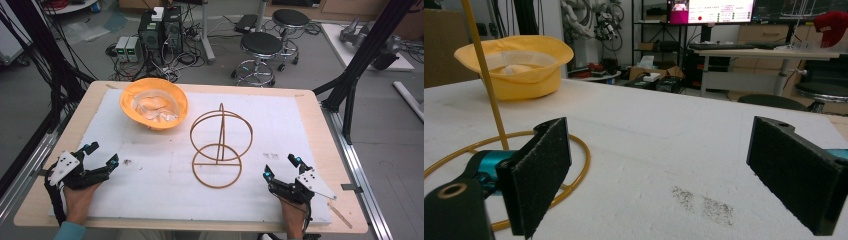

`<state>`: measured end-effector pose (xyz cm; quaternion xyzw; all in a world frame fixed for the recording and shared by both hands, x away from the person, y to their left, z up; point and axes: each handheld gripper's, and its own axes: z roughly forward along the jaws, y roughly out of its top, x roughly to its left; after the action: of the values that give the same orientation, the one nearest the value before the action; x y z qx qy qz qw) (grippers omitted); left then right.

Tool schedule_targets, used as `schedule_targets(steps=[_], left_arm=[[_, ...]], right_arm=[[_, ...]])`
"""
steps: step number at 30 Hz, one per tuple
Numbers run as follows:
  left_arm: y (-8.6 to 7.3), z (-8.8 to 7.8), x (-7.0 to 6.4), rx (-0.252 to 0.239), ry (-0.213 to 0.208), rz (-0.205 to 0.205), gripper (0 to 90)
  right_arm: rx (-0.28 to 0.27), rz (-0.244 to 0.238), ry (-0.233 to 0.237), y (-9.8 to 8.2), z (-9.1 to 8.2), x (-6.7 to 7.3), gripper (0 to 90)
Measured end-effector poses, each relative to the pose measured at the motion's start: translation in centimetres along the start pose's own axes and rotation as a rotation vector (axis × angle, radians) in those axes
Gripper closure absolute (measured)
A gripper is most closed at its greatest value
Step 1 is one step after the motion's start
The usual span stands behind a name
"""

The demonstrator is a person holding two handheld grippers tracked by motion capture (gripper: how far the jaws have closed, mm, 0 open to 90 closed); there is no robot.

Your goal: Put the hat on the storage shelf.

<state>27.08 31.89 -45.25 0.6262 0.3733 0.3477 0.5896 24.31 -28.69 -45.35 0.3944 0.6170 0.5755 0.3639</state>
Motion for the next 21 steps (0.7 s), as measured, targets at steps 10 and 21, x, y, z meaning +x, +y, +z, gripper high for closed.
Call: schedule_targets(steps=[10,21], left_arm=[[0.01,0.01,0.02,0.003,0.003,-0.002,14.4],[0.05,0.04,0.13,0.010,0.006,-0.007,14.5]], right_arm=[[0.002,0.002,0.000,0.01,0.01,0.01,9.5],[0.010,-0.005,0.000,0.04,0.08,0.11,9.5]])
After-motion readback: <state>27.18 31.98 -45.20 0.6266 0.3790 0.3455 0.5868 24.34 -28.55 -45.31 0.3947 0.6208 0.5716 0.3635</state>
